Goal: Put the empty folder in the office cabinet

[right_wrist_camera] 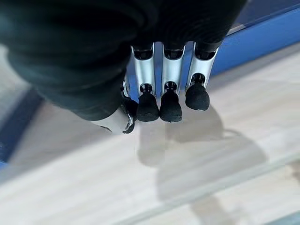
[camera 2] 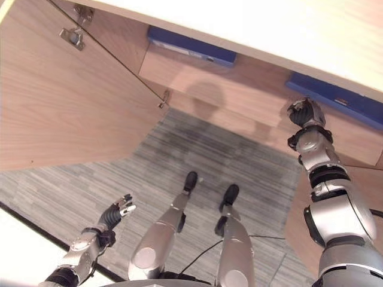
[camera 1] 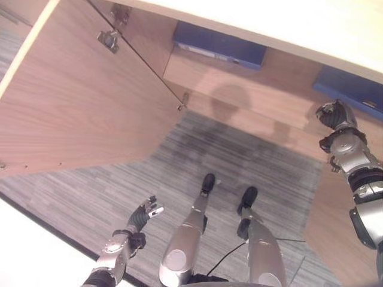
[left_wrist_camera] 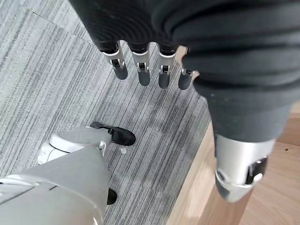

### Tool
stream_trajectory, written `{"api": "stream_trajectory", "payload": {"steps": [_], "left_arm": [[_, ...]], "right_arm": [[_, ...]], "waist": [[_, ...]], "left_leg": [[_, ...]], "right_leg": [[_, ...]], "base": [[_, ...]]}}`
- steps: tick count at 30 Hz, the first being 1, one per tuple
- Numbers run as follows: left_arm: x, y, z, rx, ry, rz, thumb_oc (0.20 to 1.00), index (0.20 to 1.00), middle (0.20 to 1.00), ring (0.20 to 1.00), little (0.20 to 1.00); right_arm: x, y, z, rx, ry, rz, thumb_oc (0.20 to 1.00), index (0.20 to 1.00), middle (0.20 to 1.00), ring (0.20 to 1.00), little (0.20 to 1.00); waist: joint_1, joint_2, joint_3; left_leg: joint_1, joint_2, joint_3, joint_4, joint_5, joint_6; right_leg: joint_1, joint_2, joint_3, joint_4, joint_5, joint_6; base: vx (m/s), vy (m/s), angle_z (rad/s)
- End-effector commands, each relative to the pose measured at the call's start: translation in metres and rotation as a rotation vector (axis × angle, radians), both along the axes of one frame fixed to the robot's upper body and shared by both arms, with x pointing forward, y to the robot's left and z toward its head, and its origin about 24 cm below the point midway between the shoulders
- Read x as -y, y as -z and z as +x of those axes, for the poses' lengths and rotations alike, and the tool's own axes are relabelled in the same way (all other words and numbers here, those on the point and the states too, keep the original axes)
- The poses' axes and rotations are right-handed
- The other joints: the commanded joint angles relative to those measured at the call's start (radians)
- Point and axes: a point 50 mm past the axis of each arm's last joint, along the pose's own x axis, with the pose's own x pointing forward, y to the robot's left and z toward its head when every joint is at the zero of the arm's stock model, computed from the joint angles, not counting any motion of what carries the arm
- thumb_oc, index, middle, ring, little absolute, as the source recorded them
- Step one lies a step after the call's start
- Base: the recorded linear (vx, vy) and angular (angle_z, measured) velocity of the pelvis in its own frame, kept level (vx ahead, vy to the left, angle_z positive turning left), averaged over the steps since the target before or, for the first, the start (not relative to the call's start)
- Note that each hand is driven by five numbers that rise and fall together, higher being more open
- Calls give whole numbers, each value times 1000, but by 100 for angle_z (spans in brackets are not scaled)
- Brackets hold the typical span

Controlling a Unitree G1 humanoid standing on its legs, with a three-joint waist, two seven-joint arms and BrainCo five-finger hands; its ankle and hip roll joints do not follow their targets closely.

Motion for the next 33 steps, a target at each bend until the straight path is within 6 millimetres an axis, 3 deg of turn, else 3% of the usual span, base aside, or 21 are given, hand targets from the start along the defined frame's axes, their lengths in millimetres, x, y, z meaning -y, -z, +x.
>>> {"api": "stream_trajectory", "payload": {"steps": [1,11,20,33], "left_arm": [[-9,-4,-4,15,17,19,1000,1000,1000,1000,1000],[-9,-9,-4,31,52,26,1000,1000,1000,1000,1000],[-6,-15,0,58,75,17,1000,1000,1000,1000,1000],[-8,-19,-2,68,97,13,1000,1000,1000,1000,1000]], "right_arm": [[18,-31,-7,61,32,-74,200,200,200,200,200],[37,-65,-14,121,104,-95,200,200,200,200,200],[49,-83,-20,168,164,-56,200,200,200,200,200],[54,-110,-24,210,188,-88,200,200,200,200,200]], "waist": [[12,-10,-23],[18,23,-2],[22,53,15],[26,75,28]], "left_leg": [[-40,18,65,21,-28,-11],[-80,11,68,23,-19,-11],[-118,6,75,25,-8,-12],[-146,1,75,15,3,-12]], "right_leg": [[-34,-65,53,130,-66,98],[-89,-72,55,160,-73,99],[-146,-82,57,191,-79,100],[-195,-84,62,211,-84,98]], "base": [[0,0,0],[-2,0,1],[-6,4,3],[0,2,0]]}}
